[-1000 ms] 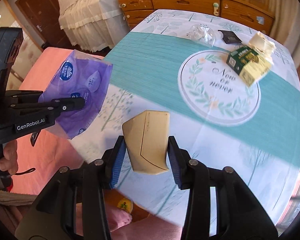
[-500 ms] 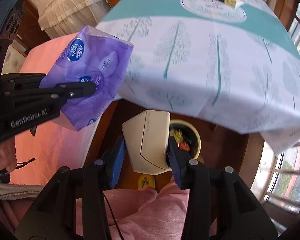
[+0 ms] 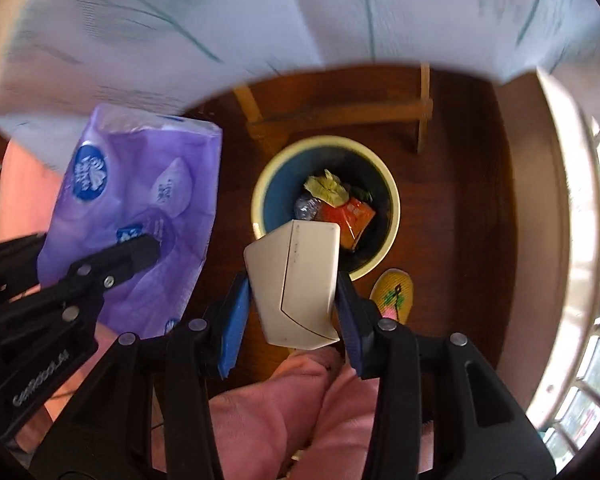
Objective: Collect trash
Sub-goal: 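Carry the tissue pack and beige box over the bin to drop them, then raise both open tools from the bin back over the table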
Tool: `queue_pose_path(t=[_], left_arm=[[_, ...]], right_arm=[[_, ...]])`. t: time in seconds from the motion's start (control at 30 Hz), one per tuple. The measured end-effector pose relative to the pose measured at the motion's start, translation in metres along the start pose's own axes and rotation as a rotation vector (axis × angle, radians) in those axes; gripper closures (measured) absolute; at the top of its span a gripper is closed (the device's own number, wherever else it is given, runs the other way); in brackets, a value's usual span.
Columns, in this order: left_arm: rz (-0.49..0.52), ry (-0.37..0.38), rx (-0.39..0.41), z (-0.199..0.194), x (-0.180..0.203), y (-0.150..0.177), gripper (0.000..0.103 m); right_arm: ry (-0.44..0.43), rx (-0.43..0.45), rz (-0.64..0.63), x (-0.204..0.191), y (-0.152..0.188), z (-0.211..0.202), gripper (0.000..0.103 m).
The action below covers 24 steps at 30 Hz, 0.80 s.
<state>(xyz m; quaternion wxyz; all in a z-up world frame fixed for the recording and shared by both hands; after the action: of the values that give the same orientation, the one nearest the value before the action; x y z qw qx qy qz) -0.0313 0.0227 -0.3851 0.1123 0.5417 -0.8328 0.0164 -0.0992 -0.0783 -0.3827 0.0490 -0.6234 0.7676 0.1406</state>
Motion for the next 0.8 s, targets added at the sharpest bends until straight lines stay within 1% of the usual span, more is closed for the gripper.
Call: queue_pose_path(t=[0.1, 0.17, 0.2, 0.27, 0.3, 0.33, 0.37, 0.4, 0.43, 0.47, 0.5, 0.63, 0.73, 0.8], left_arm=[[-0.019, 0.024, -0.004, 0.033, -0.007, -0.007, 0.085], [-0.039, 0.041, -0.004, 0.052, -0.016, -0.009, 0.076], [-0.048, 0.039, -0.005, 0.059, -0.020, -0.010, 0.066], [-0.076, 0.050, -0.005, 0.074, -0.031, -0.010, 0.063], [-0.093, 0.054, -0.007, 0.082, -0.037, -0.010, 0.060], [-0.103, 0.053, -0.008, 0.085, -0.043, -0.014, 0.053], [-0.115, 0.046, -0.005, 0.090, -0.049, -0.013, 0.049], [-0.121, 0.036, 0.001, 0.092, -0.053, -0.014, 0.040], [-0.127, 0.022, 0.008, 0.094, -0.058, -0.014, 0.030], [-0.131, 0.009, 0.013, 0.095, -0.060, -0.014, 0.024], [-0.134, -0.003, 0.014, 0.096, -0.061, -0.017, 0.017], [-0.148, -0.032, 0.017, 0.089, -0.072, -0.014, 0.015], [-0.162, -0.044, 0.025, 0.077, -0.062, -0.018, 0.015], [-0.177, -0.043, 0.029, 0.069, -0.056, -0.016, 0.015]], right_arm=[[-0.010, 0.003, 0.015, 0.018, -0.018, 0.037, 0.064], [-0.024, 0.005, 0.017, 0.025, -0.027, 0.059, 0.064], [-0.031, 0.006, 0.013, 0.034, -0.039, 0.066, 0.064], [-0.041, 0.010, 0.008, 0.040, -0.047, 0.084, 0.064], [-0.043, 0.010, 0.010, 0.044, -0.055, 0.091, 0.064], [-0.050, 0.006, 0.015, 0.047, -0.059, 0.099, 0.063], [-0.060, 0.003, 0.017, 0.050, -0.062, 0.103, 0.063], [-0.067, 0.003, 0.020, 0.053, -0.067, 0.106, 0.060], [-0.070, 0.006, 0.020, 0.055, -0.069, 0.108, 0.053], [-0.076, 0.010, 0.016, 0.058, -0.071, 0.111, 0.050], [-0.079, 0.011, 0.011, 0.059, -0.074, 0.111, 0.048], [-0.079, 0.005, 0.002, 0.057, -0.078, 0.113, 0.047], [-0.072, 0.021, 0.006, 0.056, -0.082, 0.112, 0.047], [-0.062, 0.034, 0.006, 0.052, -0.081, 0.102, 0.047]])
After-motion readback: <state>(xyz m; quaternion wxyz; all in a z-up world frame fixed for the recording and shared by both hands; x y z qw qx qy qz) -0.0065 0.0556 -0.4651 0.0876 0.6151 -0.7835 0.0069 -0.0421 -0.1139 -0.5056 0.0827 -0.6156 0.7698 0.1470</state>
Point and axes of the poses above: each gripper's, at about its wrist camera, not at the fingertips, and z roughly the way its jaws point, x to its right, y to its underside, the point moved 1 cm from there along z, roughly the way its jaws point, and after that the axes turned 13 degrees about -x, right-handed, at the moved point
